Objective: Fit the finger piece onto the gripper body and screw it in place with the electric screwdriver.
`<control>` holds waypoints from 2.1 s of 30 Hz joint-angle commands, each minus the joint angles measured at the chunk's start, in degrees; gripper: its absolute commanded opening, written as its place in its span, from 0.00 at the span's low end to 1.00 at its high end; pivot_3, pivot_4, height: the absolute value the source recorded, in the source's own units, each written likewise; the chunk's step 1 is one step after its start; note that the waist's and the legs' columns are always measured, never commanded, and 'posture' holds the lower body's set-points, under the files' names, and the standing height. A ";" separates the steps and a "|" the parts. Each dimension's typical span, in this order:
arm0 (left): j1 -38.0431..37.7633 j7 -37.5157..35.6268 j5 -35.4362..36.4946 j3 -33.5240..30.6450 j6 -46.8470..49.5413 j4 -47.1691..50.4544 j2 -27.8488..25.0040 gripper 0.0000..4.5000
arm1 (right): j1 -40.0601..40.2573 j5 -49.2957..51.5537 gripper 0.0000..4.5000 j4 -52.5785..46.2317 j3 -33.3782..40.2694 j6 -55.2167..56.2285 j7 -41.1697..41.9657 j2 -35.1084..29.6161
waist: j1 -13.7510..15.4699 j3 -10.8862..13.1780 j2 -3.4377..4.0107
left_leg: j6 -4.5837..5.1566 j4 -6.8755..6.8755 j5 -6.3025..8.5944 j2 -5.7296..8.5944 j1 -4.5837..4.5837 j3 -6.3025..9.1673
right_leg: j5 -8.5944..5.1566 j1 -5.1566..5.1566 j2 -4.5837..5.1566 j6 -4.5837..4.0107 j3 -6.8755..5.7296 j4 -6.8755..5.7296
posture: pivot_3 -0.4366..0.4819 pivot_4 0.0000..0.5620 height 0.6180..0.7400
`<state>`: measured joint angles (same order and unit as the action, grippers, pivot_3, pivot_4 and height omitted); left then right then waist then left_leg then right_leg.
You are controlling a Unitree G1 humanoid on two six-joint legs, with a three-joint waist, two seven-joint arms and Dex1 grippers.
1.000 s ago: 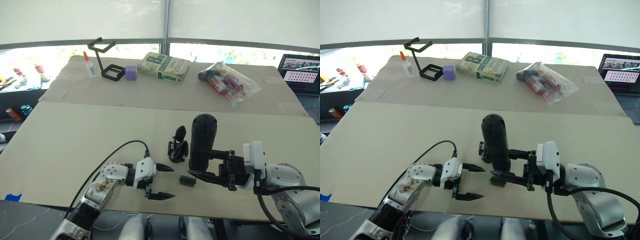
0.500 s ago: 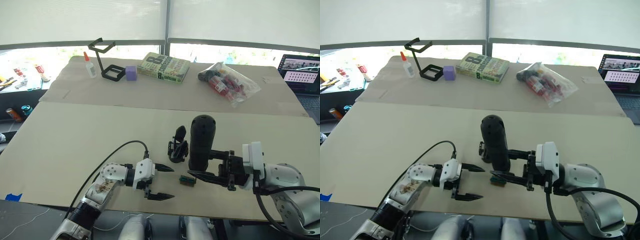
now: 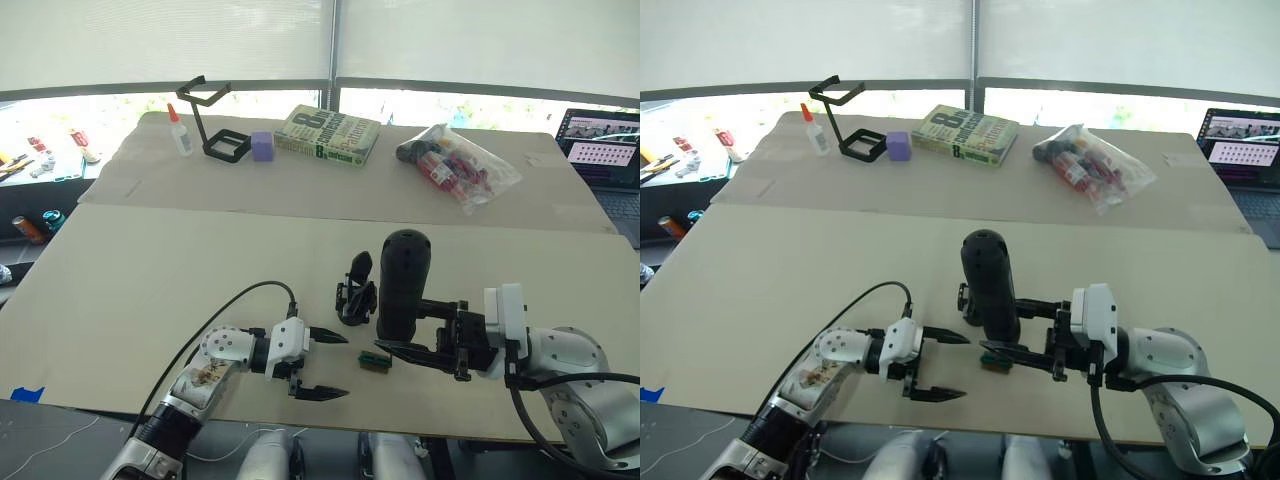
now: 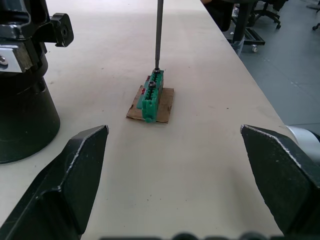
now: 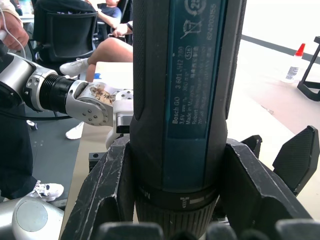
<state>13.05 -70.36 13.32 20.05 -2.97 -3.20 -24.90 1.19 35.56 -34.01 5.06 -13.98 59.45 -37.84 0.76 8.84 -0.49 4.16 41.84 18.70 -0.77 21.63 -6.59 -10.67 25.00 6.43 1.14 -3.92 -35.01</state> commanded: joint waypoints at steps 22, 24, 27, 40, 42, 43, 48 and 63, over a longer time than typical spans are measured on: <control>-1.60 0.91 -0.32 0.79 -0.34 0.10 0.18 1.00 | -0.22 0.97 0.43 -1.15 0.61 1.62 -0.39 1.38 | 0.00 -0.01 0.01 | 0.06 -0.01 0.04 -0.01 -0.10 0.00 | 0.00 -0.07 0.03 0.00 0.01 0.01 | 0.48 0.27 1.00; -1.44 0.95 -0.19 0.64 -0.18 0.06 0.22 1.00 | -0.03 1.10 0.43 -1.08 0.74 1.38 -0.55 1.53 | 0.00 -0.01 0.01 | 0.07 -0.01 0.04 -0.01 -0.10 0.00 | 0.00 -0.08 0.03 0.00 0.01 0.01 | 0.48 0.27 1.00; -1.29 1.03 0.00 0.42 0.06 0.07 0.25 1.00 | 0.23 1.23 0.43 -0.76 1.01 1.18 -0.98 1.82 | 0.00 -0.01 0.01 | 0.07 -0.01 0.04 0.00 -0.10 0.00 | 0.00 -0.08 0.03 0.00 0.01 0.01 | 0.48 0.27 1.00; -0.79 1.08 0.25 0.29 0.84 0.54 0.32 1.00 | 1.86 -0.28 0.43 0.45 0.44 2.75 -0.34 1.27 | 0.02 -0.01 0.01 | 0.09 -0.01 0.05 -0.01 -0.19 0.00 | 0.00 -0.16 0.04 0.00 0.01 0.02 | 0.48 0.27 1.00; -0.71 1.07 0.26 0.24 0.77 0.41 0.38 1.00 | 1.84 -0.13 0.43 0.23 0.50 2.89 -0.58 1.43 | 0.02 -0.01 0.01 | 0.12 -0.01 0.07 -0.01 -0.21 0.01 | 0.00 -0.18 0.04 0.00 0.01 0.02 | 0.48 0.27 1.00; -0.71 1.08 0.26 0.22 0.71 0.36 0.39 1.00 | 1.83 -0.06 0.43 0.13 0.60 3.03 -0.67 1.49 | 0.02 -0.01 0.01 | 0.13 -0.01 0.08 -0.01 -0.22 0.01 | -0.01 -0.18 0.04 0.00 0.01 0.02 | 0.48 0.27 1.00; -1.14 1.11 0.64 -0.49 -0.38 -0.22 0.46 1.00 | 1.40 0.83 0.43 -1.02 2.06 3.74 -1.30 1.44 | 0.03 -0.01 0.01 | 0.12 -0.01 0.08 -0.01 -0.21 0.01 | 0.00 -0.18 0.06 0.00 0.01 0.02 | 0.48 0.27 1.00; -2.72 0.83 7.45 -5.49 2.15 7.87 -1.83 1.00 | -2.13 9.46 0.43 -5.84 8.07 -1.01 -6.31 -1.01 | -0.07 0.00 0.00 | 0.06 -0.01 0.04 -0.03 0.05 0.01 | 0.00 0.07 0.07 -0.01 0.01 0.02 | 0.48 0.27 1.00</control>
<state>10.57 -69.46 18.36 16.08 -0.96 1.51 -26.64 0.67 41.95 -36.60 10.12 -14.91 54.36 -38.10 0.69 8.83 -0.49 4.23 41.83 18.75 -0.80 21.69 -6.58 -10.67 25.07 6.50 1.14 -3.91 -34.99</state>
